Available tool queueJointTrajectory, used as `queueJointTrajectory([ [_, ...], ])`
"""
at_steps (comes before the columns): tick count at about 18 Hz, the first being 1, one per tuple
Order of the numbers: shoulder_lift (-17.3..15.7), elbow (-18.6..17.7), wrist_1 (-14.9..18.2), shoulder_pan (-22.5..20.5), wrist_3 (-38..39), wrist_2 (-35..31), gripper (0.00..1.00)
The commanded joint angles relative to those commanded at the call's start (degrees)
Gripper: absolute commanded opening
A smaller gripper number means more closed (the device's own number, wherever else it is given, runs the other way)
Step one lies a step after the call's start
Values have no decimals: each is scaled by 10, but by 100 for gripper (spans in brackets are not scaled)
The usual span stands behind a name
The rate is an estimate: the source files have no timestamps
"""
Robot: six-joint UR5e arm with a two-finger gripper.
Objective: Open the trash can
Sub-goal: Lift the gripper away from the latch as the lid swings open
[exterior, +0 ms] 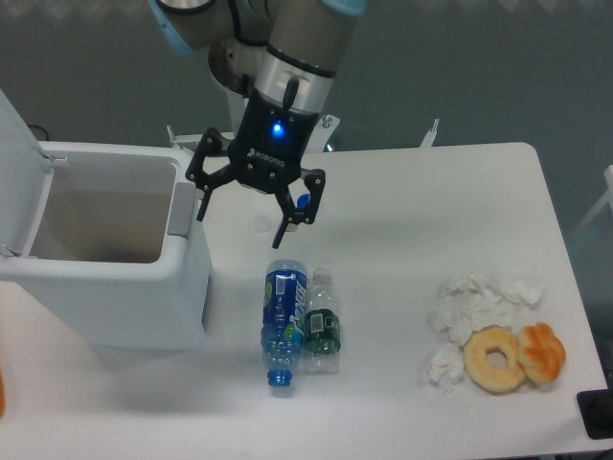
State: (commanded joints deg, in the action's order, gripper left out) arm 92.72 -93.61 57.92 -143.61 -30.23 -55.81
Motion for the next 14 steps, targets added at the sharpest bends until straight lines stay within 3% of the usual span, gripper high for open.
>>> queueJointTrajectory([
  [3, 8, 3, -3, -5, -56, -24, 100],
  [11, 28, 6, -3, 2, -243, -185, 100],
  [14, 27, 5, -3, 3, -294, -191, 100],
])
